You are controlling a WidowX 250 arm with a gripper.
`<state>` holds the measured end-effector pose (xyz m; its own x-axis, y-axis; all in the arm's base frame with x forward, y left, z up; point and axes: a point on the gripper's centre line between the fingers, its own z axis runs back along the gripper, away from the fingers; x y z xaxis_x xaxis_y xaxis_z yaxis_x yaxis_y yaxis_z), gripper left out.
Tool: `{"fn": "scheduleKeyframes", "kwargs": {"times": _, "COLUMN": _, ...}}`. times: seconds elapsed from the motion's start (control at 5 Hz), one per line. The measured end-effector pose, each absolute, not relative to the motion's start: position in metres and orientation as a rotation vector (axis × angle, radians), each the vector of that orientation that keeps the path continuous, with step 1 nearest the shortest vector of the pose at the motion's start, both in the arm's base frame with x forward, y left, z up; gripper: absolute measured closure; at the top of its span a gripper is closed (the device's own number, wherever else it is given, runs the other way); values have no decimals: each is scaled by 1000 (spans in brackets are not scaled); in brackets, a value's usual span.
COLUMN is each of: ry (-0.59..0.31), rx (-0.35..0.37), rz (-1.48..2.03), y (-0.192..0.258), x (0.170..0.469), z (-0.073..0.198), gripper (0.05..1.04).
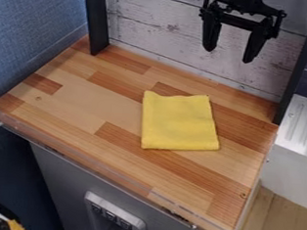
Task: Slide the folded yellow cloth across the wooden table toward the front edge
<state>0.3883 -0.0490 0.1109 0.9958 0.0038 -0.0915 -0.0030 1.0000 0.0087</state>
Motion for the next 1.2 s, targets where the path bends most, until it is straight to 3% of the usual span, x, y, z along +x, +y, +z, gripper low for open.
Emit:
{"fn": "scheduleKeyframes", "kwargs": {"times": 0.4, "ry": 101, "rx": 2, "rz": -136, "y": -46, "x": 375, "z": 87, "gripper": 85}}
{"fn": "scheduleKeyframes", "kwargs": {"times": 0.8, "ry": -5, "rx": -8, "rz": -327, "y": -41, "x": 353, "z": 91, "gripper": 86}}
{"fn": "scheduleKeyframes", "kwargs": {"times": 1.2, "ry": -50, "rx": -21, "rz": -474, "y": -38, "x": 343, "z": 92, "gripper": 85}}
